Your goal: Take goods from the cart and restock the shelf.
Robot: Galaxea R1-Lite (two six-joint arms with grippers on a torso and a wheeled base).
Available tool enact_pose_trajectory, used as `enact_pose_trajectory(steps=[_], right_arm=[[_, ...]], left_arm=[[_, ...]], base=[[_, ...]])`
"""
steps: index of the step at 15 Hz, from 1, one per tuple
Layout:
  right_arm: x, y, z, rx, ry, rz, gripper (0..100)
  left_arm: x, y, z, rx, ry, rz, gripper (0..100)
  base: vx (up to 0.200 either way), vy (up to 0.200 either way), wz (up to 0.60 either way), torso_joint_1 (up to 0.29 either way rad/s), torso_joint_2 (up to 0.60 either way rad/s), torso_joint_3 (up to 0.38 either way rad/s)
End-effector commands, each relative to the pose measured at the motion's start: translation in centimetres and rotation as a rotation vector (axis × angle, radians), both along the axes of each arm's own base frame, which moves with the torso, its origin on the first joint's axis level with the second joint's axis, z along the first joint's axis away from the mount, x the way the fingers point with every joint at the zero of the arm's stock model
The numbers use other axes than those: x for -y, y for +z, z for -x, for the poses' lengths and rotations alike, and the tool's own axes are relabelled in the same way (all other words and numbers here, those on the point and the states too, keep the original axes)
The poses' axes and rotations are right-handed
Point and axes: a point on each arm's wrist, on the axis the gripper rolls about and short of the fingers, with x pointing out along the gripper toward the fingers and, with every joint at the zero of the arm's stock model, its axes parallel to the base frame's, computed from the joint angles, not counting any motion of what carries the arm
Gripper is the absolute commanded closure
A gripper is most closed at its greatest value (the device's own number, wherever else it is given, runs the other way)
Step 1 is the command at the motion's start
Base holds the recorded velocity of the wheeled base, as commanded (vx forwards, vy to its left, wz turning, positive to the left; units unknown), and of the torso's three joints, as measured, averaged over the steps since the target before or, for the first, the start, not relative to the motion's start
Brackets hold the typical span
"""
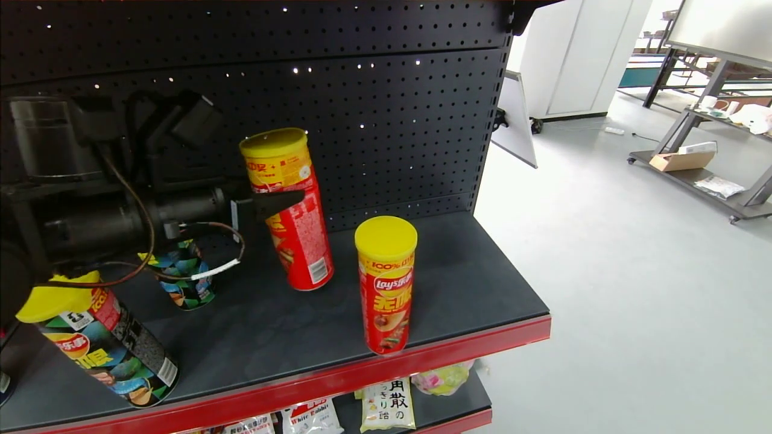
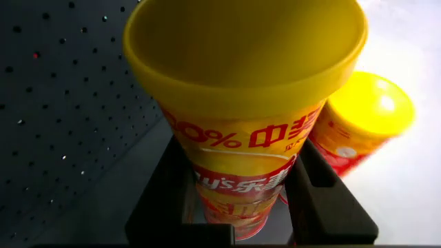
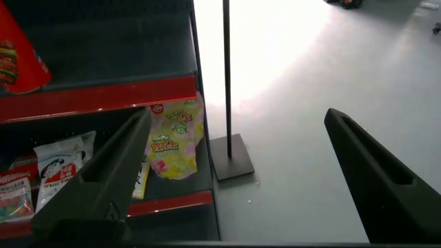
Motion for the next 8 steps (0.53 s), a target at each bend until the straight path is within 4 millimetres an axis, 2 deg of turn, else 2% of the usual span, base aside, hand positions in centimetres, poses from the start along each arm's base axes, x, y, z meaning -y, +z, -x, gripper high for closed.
enact_pose_trajectory(steps=[1,3,8], right_arm=[[0.0,0.0,0.0,0.001,0.001,0.0,0],[0.0,0.0,0.0,-0.001,0.001,0.0,0],[0.0,0.0,0.0,-0.001,0.001,0.0,0]], left_arm=[[2.5,-1.8,-2.5,-0.029,0.008,-0.016,100],[3.8,-2.5,-3.5,-0.022,0.031,-0.024,100],[5.1,-3.9,-6.1,0.006,0.075,-0.016,100]], base=[[0.0,0.0,0.0,0.0,0.0,0.0],[0.0,0.0,0.0,0.0,0.0,0.0],[0.0,0.0,0.0,0.0,0.0,0.0]])
